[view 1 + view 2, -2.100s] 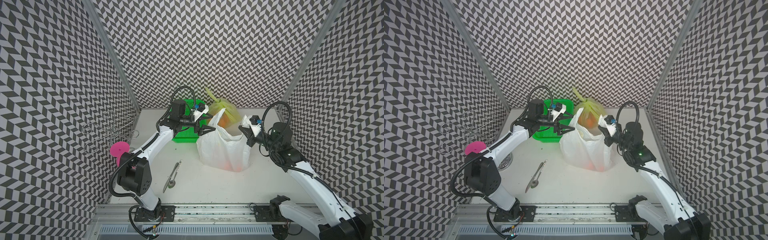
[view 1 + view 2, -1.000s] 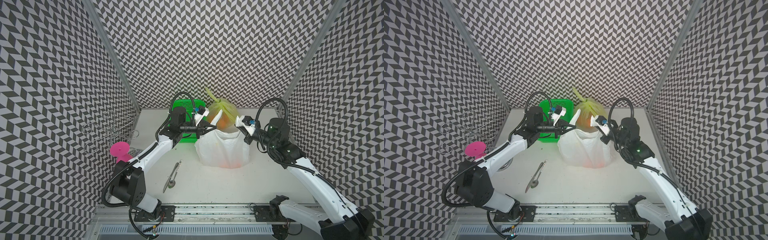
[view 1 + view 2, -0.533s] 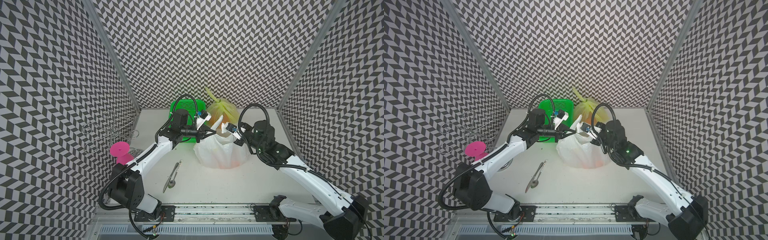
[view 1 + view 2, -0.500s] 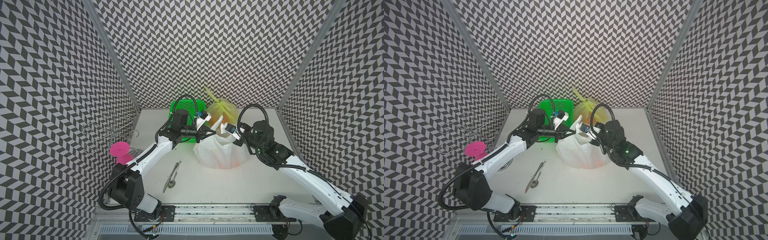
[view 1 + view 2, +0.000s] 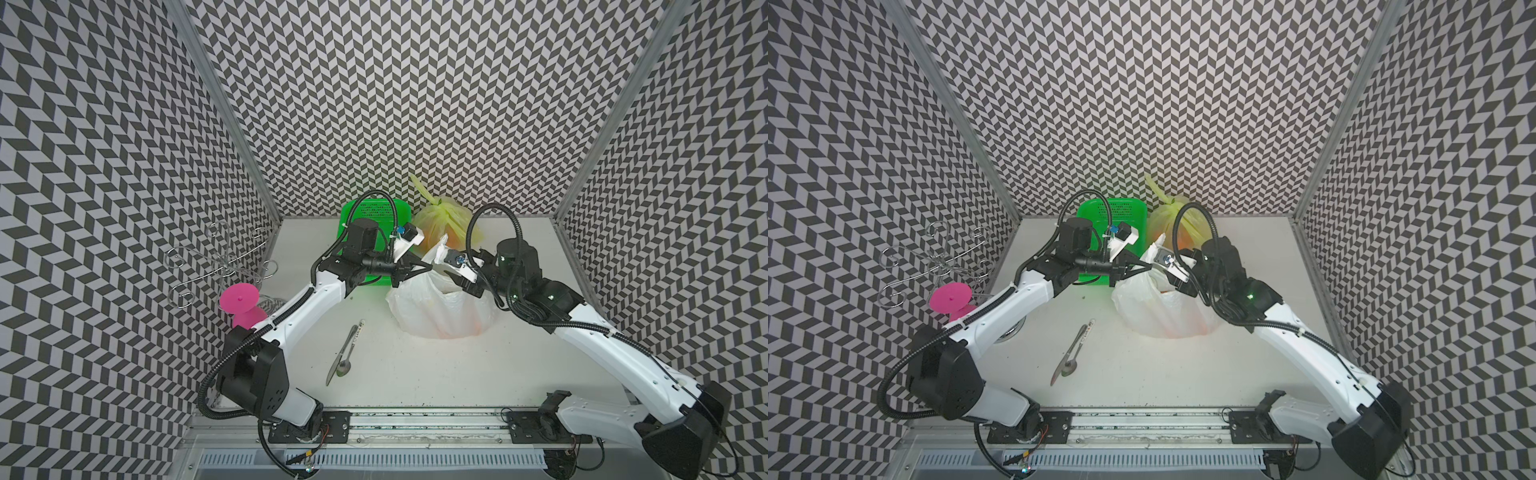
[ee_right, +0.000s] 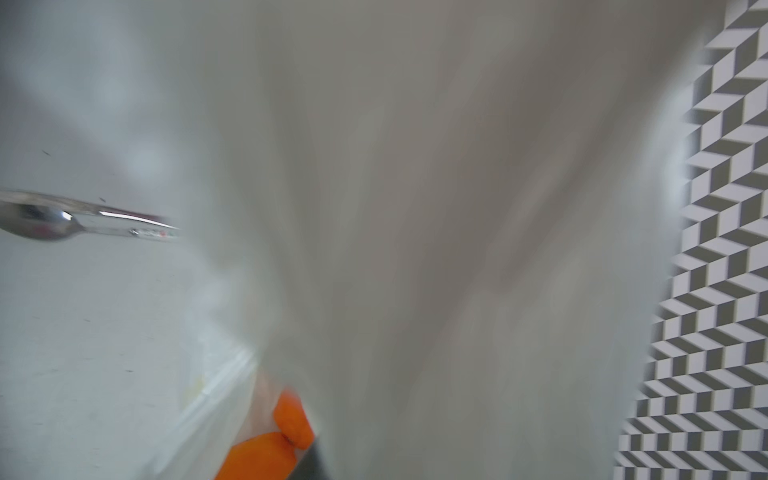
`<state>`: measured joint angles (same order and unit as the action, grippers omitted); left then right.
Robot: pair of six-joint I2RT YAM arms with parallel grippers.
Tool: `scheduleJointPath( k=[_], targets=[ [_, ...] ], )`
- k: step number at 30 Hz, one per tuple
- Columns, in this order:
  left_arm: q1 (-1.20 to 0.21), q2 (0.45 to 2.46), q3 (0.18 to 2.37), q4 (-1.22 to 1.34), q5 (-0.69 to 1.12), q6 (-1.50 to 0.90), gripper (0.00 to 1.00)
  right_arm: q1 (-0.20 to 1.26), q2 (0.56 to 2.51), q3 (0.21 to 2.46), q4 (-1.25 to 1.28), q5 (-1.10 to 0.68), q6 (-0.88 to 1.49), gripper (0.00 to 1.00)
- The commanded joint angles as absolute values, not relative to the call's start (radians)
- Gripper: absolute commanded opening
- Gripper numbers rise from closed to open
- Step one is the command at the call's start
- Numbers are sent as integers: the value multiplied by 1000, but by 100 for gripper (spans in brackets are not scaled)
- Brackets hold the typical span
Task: Place the oranges into plastic bags & tie knots
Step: Tie the plastic bag at the center of the board.
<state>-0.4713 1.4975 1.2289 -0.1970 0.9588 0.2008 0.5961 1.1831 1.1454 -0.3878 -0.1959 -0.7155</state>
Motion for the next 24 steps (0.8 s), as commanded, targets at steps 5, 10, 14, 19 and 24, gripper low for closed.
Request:
scheduleJointPath(
  k=[5,10,14,19,24],
  targets=[
    [-477,1471,1232,-198,969,226,0,469,1145,1216,-542,-464,-707,92],
    [-476,1469,1233,-199,971,227,0,354,1134,1245,-584,-611,-715,100],
    [-476,1468,1232,-197,972,230,0,284,1125,1243,-592,-700,-725,100],
    [-477,1462,1232,-197,976,230,0,213,1132,1267,-622,-809,-731,100],
    [-476,1453,1226,-192,978,235,0,149,1129,1287,-644,-913,-742,100]
  ],
)
